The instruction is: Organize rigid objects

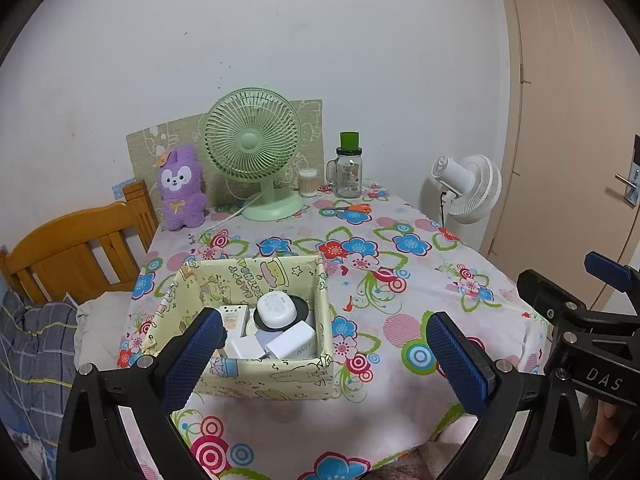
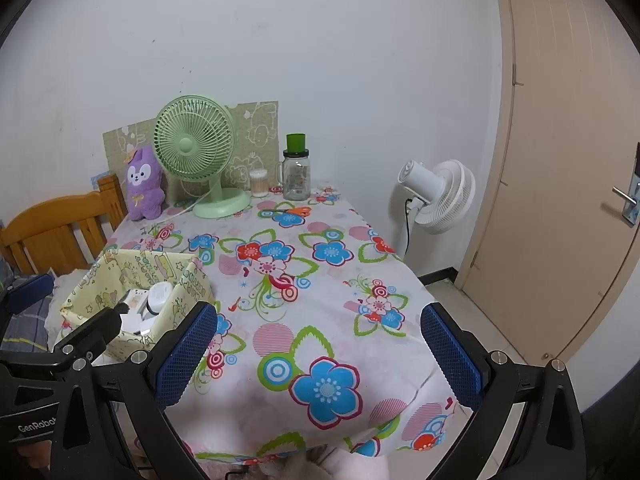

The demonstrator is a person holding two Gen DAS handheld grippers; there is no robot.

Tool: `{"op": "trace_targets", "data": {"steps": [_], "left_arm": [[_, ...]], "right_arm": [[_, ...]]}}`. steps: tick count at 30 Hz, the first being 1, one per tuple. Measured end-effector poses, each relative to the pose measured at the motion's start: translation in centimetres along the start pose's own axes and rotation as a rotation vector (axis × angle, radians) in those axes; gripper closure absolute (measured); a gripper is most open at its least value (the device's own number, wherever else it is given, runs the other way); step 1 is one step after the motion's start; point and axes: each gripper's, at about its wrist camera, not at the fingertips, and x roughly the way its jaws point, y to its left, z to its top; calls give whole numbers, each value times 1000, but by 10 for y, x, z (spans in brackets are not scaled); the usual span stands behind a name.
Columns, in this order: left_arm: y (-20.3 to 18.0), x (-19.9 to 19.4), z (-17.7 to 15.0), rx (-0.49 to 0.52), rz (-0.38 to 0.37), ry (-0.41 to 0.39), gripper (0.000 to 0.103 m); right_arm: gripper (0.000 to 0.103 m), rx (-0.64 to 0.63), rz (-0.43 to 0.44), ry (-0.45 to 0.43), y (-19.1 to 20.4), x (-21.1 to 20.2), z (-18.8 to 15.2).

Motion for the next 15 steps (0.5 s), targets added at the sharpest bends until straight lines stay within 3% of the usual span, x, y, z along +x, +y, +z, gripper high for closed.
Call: {"op": "trace_targets", "data": {"steps": [15], "left_arm": [[1, -1, 0, -5, 17, -12, 0]], "right_arm": [[0, 2, 10, 1, 1, 2, 1]]}}
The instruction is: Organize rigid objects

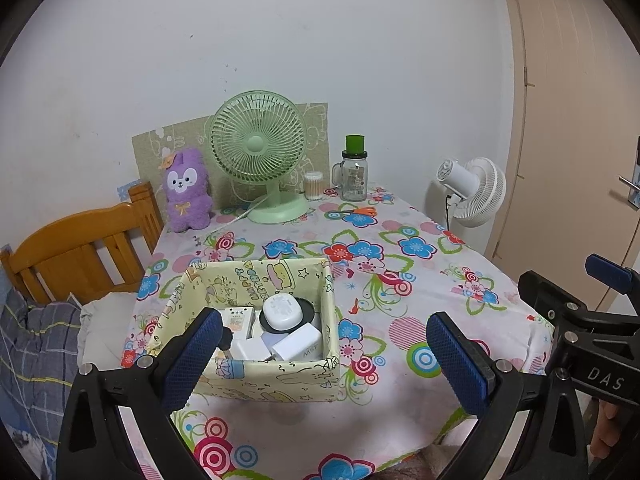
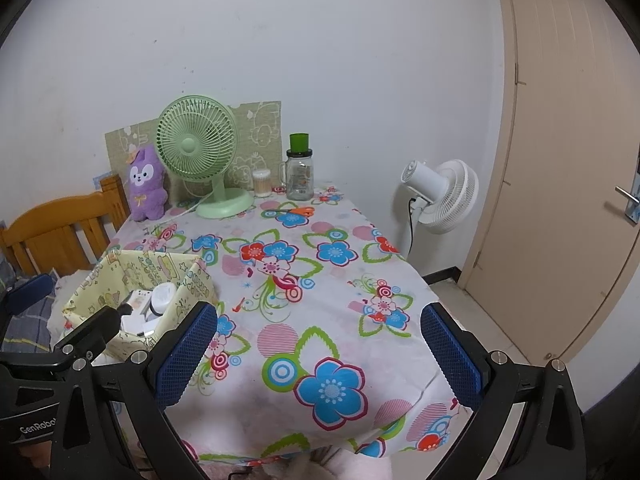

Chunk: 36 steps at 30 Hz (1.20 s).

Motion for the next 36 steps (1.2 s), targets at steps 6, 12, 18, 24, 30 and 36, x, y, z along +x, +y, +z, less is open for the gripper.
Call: {"op": "trace_targets", "data": {"steps": [6, 12, 18, 24, 30, 36], "left_arm": [[0, 0, 0, 5, -5, 1, 0], [0, 1, -1, 4, -4, 2, 0], [-1, 3, 0, 2, -10, 5, 0], [-1, 3, -1, 0, -11, 4, 0], [-1, 3, -1, -2, -15, 3, 0], [-1, 3, -2, -6, -18, 7, 0]], "right_arm": [[0, 1, -1, 1, 0, 1, 0], [0, 16, 6, 2, 0, 3, 1], [0, 20, -1, 1, 1, 4, 0], [0, 22, -3, 0, 1, 3, -1], [0, 21, -4, 0, 1, 3, -1], [0, 20, -6, 3, 0, 3, -1]]}}
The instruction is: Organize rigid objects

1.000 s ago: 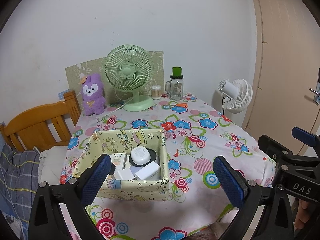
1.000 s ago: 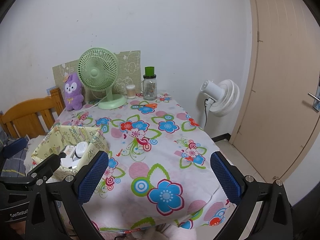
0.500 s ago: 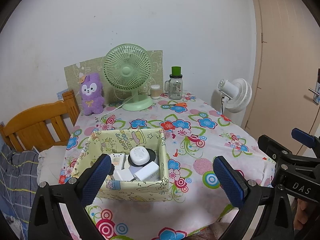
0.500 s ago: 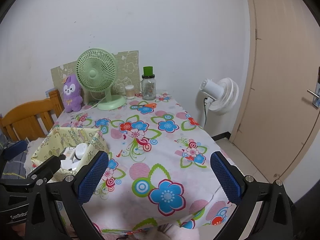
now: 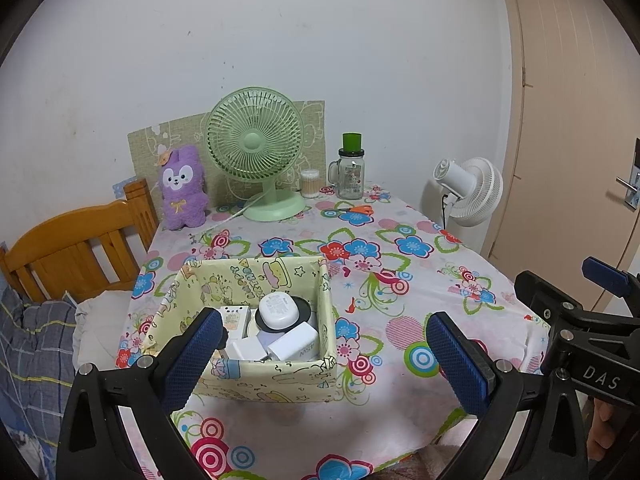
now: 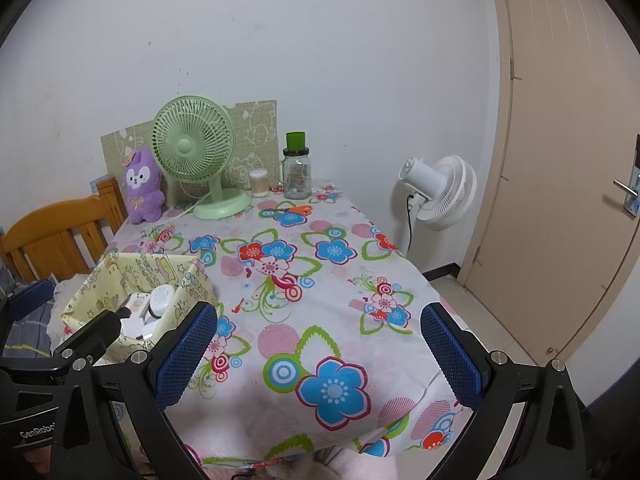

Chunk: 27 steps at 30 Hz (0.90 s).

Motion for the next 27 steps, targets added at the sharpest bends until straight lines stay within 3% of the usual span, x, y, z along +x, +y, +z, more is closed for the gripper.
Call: {"op": "trace_targets", "data": {"steps": [27], "left_arm": [[2, 0, 0, -10, -2, 7, 0]], "right_arm": [[0, 1, -5, 6, 1, 2, -2]]}}
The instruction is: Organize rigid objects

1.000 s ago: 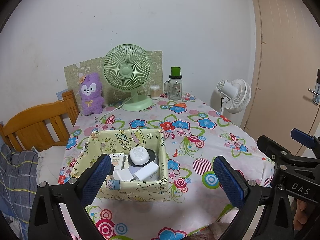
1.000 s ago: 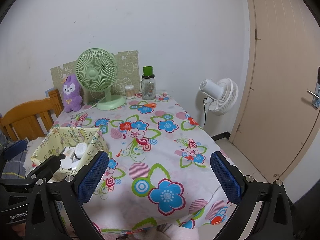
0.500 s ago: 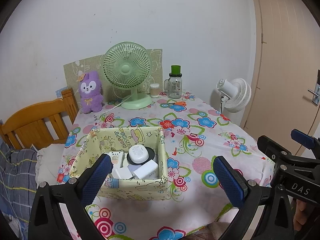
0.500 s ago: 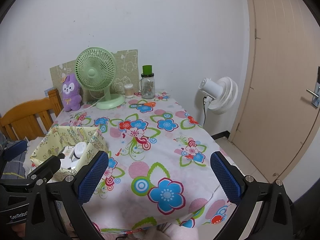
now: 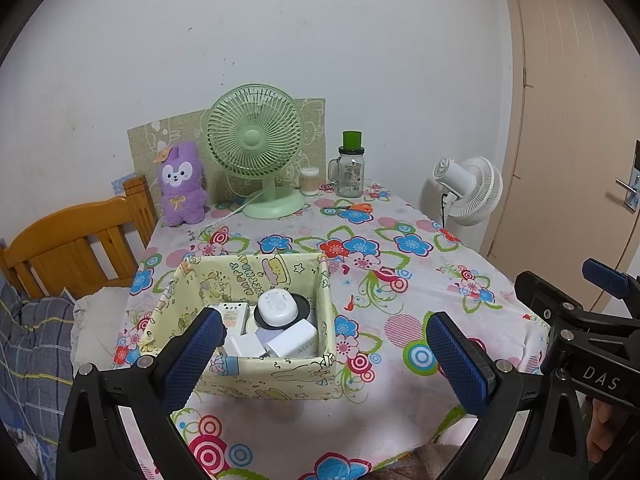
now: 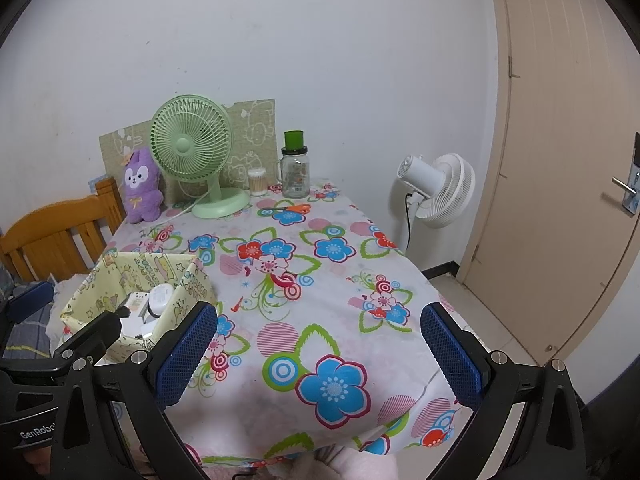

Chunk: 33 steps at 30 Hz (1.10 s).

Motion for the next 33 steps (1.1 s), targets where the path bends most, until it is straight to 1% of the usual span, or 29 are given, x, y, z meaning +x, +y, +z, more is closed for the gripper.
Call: {"op": "trace_targets", "data": {"steps": [27, 33], "left_arm": [[3, 0, 0, -4, 1, -1, 0], [4, 4, 6, 1, 4, -10, 0]], "right_arm": [[0, -8, -9, -2, 5, 2, 2], [0, -3, -7, -6, 6, 4, 5]]}}
